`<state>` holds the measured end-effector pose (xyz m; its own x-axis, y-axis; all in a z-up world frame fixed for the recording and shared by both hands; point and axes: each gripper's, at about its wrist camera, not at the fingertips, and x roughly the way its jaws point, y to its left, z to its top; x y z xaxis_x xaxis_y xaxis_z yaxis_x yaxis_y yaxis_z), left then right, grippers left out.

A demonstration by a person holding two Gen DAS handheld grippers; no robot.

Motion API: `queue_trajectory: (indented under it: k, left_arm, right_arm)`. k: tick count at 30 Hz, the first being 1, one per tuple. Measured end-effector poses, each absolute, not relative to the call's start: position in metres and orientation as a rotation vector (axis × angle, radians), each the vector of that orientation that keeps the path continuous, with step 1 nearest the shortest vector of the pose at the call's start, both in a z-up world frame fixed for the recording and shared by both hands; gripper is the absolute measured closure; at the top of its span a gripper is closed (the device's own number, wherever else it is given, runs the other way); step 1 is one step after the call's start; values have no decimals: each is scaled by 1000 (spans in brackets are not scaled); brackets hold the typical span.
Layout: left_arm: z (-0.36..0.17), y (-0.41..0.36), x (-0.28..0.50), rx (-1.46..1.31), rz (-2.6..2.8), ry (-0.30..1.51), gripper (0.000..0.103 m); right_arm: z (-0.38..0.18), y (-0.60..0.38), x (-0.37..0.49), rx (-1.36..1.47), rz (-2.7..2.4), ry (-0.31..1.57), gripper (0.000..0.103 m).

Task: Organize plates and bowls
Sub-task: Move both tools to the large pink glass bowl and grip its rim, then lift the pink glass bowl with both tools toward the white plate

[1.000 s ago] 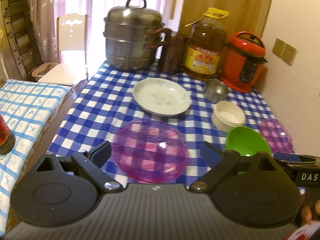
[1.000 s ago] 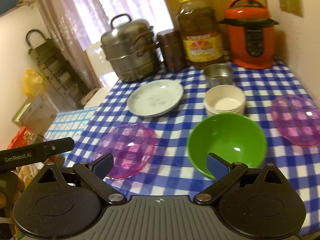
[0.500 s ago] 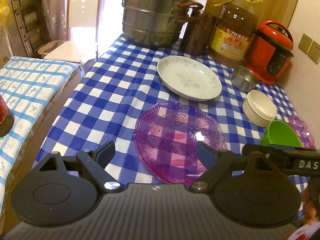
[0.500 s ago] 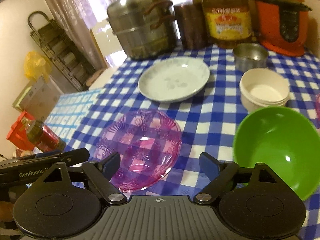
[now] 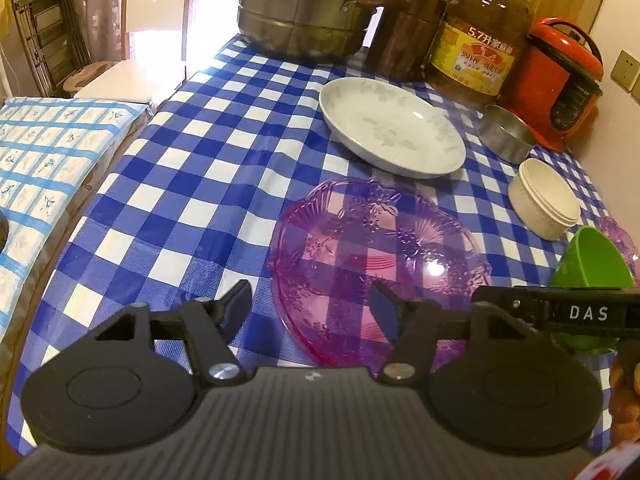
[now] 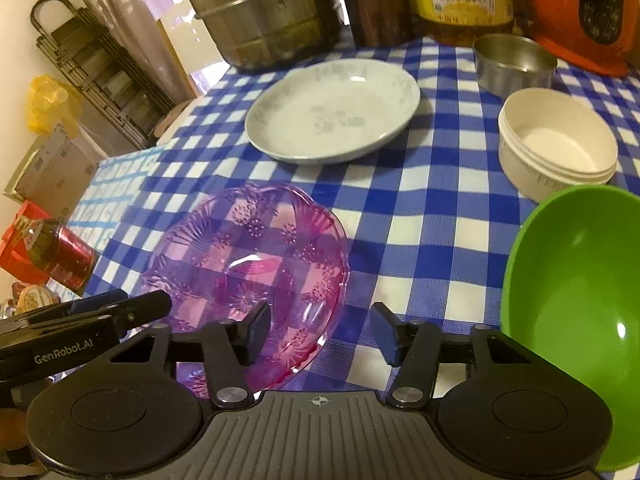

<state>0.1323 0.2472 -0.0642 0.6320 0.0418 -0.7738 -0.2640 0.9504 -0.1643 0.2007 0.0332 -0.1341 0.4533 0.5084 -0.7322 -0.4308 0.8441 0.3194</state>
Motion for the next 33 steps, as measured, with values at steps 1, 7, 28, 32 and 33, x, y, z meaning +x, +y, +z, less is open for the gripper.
queue_trajectory:
  k: [1,7,28,32,33]
  left_arm:
    - [-66,248,133,-274,175,876,52]
    - [-72,247,138,-254,179,886,67]
    - [-66,245,133,-229,208,884,92]
    - [-55,245,135,-227,207,864,92]
    - [-52,244,136,-227,206,858,92]
  right_arm:
    - [-136,34,203,92,579,942,53]
    - [-148,35,210,104,578,971,63]
    - [-141,32,207,102,568,945,90]
    - [-131,29,207,109,573,924,90]
    - [-128,28,207,110,574,918,90]
